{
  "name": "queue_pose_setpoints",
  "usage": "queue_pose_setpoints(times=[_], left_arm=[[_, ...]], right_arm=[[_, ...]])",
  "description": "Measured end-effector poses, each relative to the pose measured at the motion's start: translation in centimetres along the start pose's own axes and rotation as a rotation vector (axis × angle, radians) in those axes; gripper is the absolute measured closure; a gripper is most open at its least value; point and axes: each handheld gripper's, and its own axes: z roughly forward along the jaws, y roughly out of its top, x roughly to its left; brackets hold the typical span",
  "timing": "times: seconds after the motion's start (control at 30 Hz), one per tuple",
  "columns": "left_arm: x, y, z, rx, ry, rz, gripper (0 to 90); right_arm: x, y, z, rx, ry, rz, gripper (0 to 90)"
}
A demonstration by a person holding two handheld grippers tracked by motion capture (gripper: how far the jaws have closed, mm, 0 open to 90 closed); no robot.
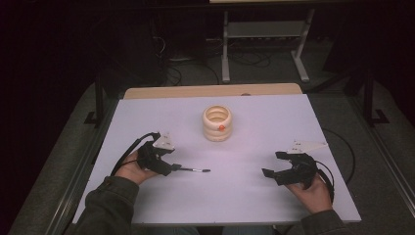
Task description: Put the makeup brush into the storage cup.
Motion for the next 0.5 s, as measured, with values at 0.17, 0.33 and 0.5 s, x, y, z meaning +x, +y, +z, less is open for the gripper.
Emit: queue_pose_setpoints(times=[0.17,0.33,0.5], left_arm=[[0.1,0.9,1.1,0.044,-0.05,0.063,43.7],[0.4,1.1,2.1,0.077,-0.123,0.092,46.7],[0.6,1.1,3.2,0.11,-0.158,0.122,55.0]], right_arm=[[0.1,0.1,0.1,0.009,0.004,0.005,14.4],[0.1,0.1,0.1,0.011,0.008,0.009,14.6],[0.0,0.1,0.2,0.013,0.012,0.005,14.6]])
